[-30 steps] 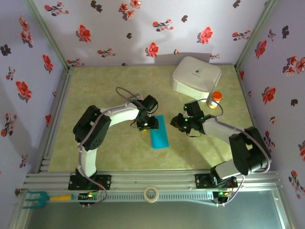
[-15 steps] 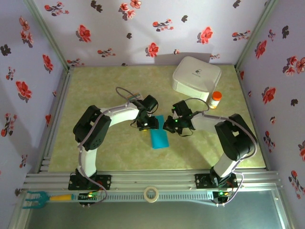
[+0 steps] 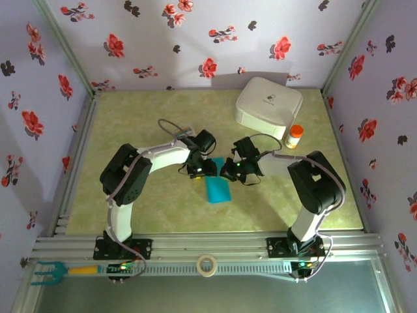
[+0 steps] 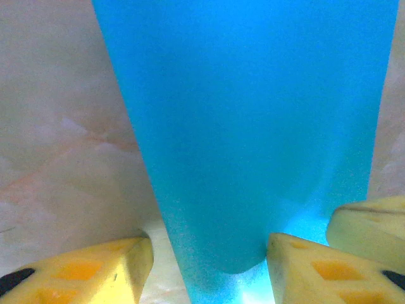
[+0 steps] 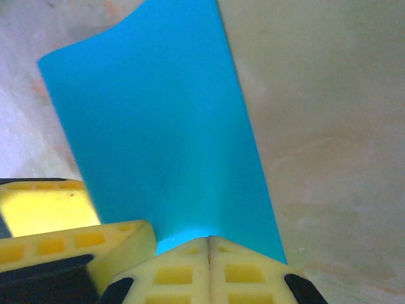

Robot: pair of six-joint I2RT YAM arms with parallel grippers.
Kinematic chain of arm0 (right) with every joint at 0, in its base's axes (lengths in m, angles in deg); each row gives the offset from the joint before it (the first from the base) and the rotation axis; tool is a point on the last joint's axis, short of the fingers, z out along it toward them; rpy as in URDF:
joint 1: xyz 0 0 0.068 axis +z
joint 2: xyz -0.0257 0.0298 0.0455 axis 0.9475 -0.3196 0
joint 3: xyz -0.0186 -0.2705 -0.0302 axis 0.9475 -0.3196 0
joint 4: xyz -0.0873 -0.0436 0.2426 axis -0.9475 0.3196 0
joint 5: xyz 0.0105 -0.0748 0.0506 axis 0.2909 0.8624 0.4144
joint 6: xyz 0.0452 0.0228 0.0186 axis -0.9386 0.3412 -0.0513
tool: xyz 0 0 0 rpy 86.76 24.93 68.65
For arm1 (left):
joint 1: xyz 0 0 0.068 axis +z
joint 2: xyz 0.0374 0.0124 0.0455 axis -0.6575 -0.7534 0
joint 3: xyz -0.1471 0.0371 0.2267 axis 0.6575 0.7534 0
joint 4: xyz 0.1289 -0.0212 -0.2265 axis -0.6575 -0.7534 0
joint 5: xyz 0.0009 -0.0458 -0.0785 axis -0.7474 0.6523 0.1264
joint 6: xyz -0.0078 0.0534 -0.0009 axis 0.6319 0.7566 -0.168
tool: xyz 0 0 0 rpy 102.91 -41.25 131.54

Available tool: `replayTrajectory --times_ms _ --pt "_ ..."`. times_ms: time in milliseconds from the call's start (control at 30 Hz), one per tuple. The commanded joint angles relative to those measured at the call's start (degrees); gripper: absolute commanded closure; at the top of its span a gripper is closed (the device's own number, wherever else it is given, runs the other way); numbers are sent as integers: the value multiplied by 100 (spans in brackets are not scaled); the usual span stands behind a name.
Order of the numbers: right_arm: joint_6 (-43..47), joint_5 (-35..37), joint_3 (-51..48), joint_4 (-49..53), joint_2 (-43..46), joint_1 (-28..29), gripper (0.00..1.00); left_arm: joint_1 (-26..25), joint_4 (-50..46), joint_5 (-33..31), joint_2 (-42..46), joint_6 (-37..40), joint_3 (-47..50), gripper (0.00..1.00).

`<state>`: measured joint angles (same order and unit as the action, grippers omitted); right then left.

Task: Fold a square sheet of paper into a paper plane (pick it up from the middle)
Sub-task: Hold the square sheet of paper at the center of the table.

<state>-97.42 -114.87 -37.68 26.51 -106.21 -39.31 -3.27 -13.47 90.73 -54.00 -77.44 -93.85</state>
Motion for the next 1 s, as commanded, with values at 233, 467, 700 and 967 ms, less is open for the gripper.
replayTrajectory --times_ms 233,467,700,967 --pt "375 545 -201 575 -293 38 100 -27 55 -82 -381 144 154 45" --pt "325 637 -166 522 -291 38 100 72 249 -32 631 -66 157 42" --pt "-217 620 -457 -28 -215 29 100 450 1967 971 1381 -675 1107 48" --pt "-461 879 -667 -98 -17 -32 100 522 2576 1544 1200 -777 1413 62"
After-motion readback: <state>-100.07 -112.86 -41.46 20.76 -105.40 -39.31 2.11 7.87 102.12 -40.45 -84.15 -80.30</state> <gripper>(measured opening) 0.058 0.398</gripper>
